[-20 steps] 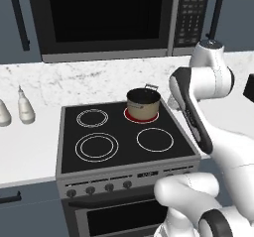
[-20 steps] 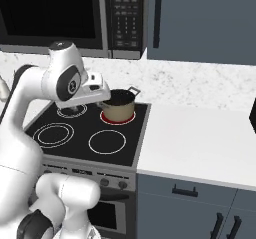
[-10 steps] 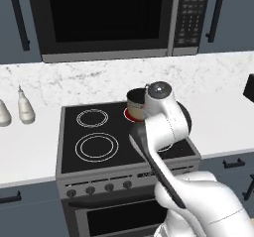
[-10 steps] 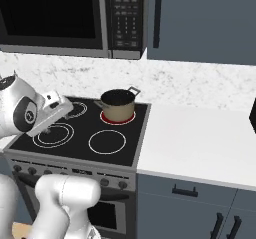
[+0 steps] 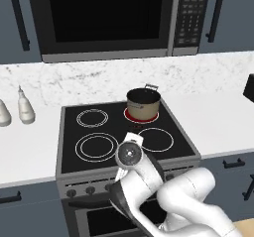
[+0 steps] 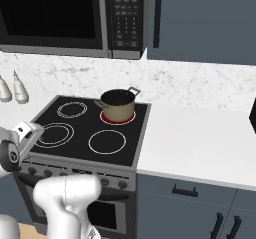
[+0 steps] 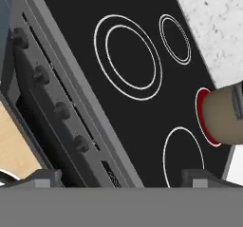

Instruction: Turn off the rear right burner of the stove.

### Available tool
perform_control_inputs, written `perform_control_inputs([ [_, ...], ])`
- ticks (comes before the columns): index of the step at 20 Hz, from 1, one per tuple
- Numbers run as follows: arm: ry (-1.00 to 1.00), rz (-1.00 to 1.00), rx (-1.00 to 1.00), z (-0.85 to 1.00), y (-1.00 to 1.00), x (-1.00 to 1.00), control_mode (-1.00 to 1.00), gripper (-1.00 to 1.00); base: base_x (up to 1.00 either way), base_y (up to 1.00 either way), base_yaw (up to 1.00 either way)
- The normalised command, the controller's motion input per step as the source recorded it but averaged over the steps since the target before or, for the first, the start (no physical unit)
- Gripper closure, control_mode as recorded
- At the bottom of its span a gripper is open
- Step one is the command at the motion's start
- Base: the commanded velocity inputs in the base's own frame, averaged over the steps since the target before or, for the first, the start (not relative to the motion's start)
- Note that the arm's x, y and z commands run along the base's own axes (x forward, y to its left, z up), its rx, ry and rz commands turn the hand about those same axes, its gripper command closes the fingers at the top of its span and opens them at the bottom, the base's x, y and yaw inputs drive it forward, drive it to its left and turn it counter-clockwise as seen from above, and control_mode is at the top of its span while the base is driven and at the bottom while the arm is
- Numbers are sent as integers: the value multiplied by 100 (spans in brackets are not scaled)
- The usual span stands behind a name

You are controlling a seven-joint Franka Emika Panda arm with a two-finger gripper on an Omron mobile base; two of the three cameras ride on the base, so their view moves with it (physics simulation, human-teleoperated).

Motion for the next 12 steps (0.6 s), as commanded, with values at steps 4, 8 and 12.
perform_control_inputs([
  [4, -25, 25, -1, -92, 100, -8, -100, -100, 0, 0, 0],
  [8, -47, 5, 11, -61, 92, -55, -100, -100, 0, 0, 0],
  [12, -41, 0, 15, -10, 22, -38, -100, -100, 0, 0, 0],
])
